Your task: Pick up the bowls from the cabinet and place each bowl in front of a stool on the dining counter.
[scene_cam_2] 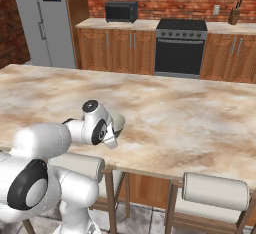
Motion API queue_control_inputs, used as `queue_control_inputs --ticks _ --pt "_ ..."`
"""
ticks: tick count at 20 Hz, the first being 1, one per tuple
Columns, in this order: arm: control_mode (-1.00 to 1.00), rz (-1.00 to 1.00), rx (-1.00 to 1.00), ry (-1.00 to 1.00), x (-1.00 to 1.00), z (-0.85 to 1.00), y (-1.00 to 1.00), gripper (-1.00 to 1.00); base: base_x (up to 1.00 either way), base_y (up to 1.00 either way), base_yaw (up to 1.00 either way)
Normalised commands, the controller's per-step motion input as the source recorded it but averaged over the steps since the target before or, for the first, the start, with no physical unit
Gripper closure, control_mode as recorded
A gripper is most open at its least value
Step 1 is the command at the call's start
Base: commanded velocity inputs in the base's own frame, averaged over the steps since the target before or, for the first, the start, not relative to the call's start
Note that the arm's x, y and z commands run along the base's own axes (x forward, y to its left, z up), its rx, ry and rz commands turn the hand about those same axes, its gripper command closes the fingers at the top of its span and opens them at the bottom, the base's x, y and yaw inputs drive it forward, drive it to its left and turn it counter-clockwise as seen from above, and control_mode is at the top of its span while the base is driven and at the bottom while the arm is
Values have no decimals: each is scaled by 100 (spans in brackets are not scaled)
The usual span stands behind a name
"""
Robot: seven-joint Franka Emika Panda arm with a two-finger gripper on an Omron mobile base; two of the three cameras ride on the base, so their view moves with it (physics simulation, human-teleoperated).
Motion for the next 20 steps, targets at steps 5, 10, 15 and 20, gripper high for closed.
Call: queue_control_inputs --ticks 5,10,15,20 --pt "-100 0 0 0 -5 -6 0 100 0 0 0" --pt "-100 0 0 -10 -39 52 0 -100 0 0 0" --pt "-100 0 0 -17 -14 93 0 -100 0 0 0" --pt "-100 0 0 -16 -42 79 0 -100 0 0 0"
